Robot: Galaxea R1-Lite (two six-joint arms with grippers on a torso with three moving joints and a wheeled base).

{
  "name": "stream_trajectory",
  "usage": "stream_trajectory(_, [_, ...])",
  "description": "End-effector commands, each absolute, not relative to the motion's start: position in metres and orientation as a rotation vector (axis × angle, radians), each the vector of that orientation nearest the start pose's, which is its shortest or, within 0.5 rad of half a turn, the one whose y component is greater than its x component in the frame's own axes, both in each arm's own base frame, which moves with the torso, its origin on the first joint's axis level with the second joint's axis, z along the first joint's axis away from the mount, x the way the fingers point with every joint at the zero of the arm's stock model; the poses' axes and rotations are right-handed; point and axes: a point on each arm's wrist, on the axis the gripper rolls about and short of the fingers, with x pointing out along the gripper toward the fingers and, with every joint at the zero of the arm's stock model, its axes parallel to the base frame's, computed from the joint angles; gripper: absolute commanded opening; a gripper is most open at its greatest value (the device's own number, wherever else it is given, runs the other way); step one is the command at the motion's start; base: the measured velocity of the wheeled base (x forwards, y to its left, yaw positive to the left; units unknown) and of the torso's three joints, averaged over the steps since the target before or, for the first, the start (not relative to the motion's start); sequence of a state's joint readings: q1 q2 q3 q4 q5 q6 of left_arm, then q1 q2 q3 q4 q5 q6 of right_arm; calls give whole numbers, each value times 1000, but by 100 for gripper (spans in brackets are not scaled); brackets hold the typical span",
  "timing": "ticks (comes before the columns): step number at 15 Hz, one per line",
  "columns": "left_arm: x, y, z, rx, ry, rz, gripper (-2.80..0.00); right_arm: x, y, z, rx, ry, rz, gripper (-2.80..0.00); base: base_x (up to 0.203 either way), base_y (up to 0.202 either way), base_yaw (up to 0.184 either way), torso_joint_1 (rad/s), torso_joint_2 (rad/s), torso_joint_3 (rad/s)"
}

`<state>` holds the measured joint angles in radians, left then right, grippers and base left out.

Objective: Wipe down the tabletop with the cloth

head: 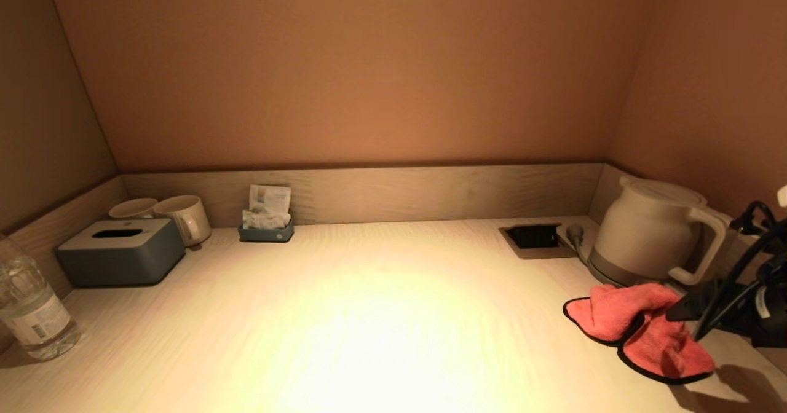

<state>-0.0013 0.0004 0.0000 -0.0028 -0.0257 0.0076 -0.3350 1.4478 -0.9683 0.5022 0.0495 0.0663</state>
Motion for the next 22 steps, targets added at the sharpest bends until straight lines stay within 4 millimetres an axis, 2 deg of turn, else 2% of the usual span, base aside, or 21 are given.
stream_trajectory(1, [-23,-1,76,8,-2,-26,-280,175,-56,219,214,860,-257,0,0,0,0,0,0,0])
stream_trajectory(5, [-23,-1,76,8,-2,-26,-280,125,-28,257,98,618,-84,0,0,0,0,0,0,0])
stream_trajectory(6, [-23,-1,76,8,-3,-28,-280,116,-22,265,68,554,-42,-280,0,0,0,0,0,0])
stream_trajectory(11, [-23,-1,76,8,-2,-28,-280,91,-12,296,13,328,8,-280,0,0,0,0,0,0])
stream_trajectory(13, [-23,-1,76,8,-3,-26,-280,75,-9,306,14,247,4,-280,0,0,0,0,0,0])
stream_trajectory(16, [-23,-1,76,8,-3,-26,-280,42,-4,312,37,136,-13,-280,0,0,0,0,0,0])
stream_trajectory(21, [-23,-1,76,8,-2,-28,-280,19,-2,324,35,-16,-118,-280,0,0,0,0,0,0])
stream_trajectory(22, [-23,-1,76,8,-3,-28,-280,9,0,325,28,-50,-120,-280,0,0,0,0,0,0])
